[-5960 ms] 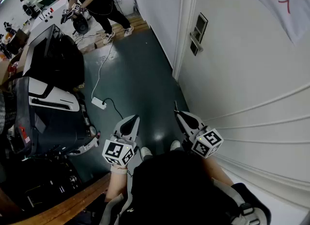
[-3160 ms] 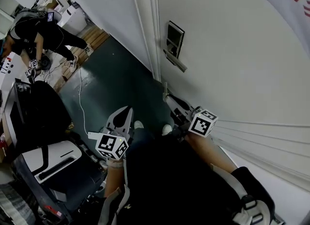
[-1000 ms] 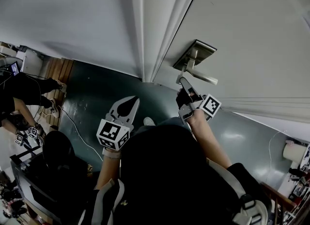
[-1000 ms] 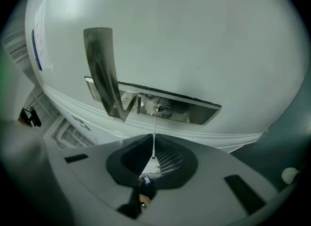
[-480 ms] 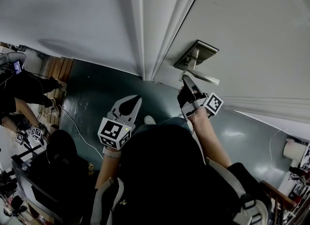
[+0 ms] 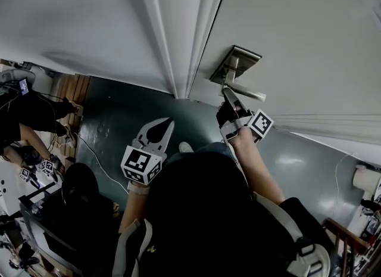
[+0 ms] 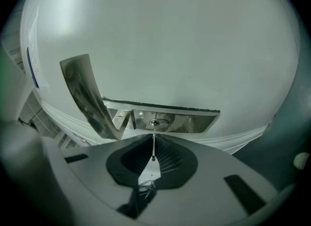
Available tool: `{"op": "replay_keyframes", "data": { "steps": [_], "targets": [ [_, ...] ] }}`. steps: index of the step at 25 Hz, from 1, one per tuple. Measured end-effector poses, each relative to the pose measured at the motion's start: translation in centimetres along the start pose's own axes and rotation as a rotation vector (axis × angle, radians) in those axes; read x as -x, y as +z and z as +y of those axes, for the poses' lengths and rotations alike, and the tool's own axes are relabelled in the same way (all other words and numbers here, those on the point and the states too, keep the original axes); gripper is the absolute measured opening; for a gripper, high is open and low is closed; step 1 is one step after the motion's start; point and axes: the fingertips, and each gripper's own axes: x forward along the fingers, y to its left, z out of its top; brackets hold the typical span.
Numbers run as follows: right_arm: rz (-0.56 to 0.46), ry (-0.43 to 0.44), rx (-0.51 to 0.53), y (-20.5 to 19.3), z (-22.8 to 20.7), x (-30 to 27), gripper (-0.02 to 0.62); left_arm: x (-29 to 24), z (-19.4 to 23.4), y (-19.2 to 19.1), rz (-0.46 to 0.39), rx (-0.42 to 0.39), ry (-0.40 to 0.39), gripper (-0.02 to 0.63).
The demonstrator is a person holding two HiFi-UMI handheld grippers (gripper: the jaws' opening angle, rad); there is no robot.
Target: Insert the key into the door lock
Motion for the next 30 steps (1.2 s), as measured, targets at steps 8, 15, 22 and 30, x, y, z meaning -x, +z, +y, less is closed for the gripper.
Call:
{"op": "replay_keyframes", "data": {
  "steps": [8,15,22,30],
  "targets": [
    [-0.053,0.009,-0.004,0.9,-0.2,-0.8,0.029,-0.3,-0.6,0.2,0.009,-0.016,-0.013,0.009],
    [-0.066,0.018,-0.008,0.9,0.0,-0.8,0.029,-0.3,-0.9,0.1,0.019,-0.018,-0.018,0.009],
    [-0.071,0.017,-0.007,0.7,0.2,-0.4,0.031,-0.9,-1.9,0.4,0.013,-0.028,-0.037,0.009],
    [-0.062,-0.016,0.022,1.3,0.5,2.6,0.031,-2.8,-3.5,1.4,0.011,-0.035,-0.064,0.009]
  ]
}}
